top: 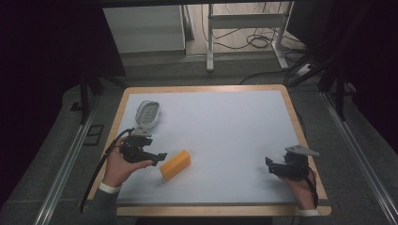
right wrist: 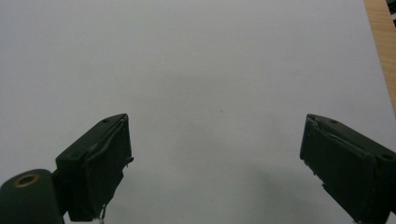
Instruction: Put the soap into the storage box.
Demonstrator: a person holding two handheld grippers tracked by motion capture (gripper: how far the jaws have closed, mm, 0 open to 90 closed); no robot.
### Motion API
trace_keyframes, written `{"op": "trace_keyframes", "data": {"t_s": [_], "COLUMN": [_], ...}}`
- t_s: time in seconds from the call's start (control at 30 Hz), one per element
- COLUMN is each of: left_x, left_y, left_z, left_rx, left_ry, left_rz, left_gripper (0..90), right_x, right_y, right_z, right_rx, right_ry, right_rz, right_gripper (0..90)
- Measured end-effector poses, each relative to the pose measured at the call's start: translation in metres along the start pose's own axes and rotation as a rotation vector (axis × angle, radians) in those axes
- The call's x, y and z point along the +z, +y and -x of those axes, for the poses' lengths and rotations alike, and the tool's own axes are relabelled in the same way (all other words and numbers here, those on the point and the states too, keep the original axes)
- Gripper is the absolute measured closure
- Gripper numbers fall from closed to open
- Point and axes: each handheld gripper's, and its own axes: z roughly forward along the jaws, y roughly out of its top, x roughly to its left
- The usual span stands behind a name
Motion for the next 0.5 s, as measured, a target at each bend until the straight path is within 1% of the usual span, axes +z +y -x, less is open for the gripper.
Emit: {"op": "trace_keyframes", "data": {"t_s": [0.13, 0.23, 0.4, 0.43, 0.5], "left_x": [0.004, 0.006, 0.012, 0.015, 0.017], "left_y": [0.001, 0.002, 0.003, 0.003, 0.003], "left_z": [0.004, 0.006, 0.014, 0.017, 0.019], "left_rx": [0.008, 0.014, 0.029, 0.036, 0.036], "left_ry": [-0.007, -0.01, -0.024, -0.028, -0.034], "left_rz": [-0.014, -0.016, -0.024, -0.032, -0.033], "left_gripper": [18.1, 18.1, 18.1, 18.1, 18.1], "right_x": [0.0, 0.0, 0.0, 0.0, 0.0], "right_y": [0.0, 0.0, -0.001, -0.001, -0.001], "right_z": [0.0, 0.0, 0.001, 0.001, 0.001], "right_rx": [0.002, 0.002, 0.0, -0.001, 0.0], "right_ry": [-0.001, -0.001, -0.003, -0.003, -0.004], "right_rz": [-0.001, -0.002, -0.001, -0.001, -0.001], "right_gripper": [9.0, 9.0, 9.0, 9.0, 9.0]}}
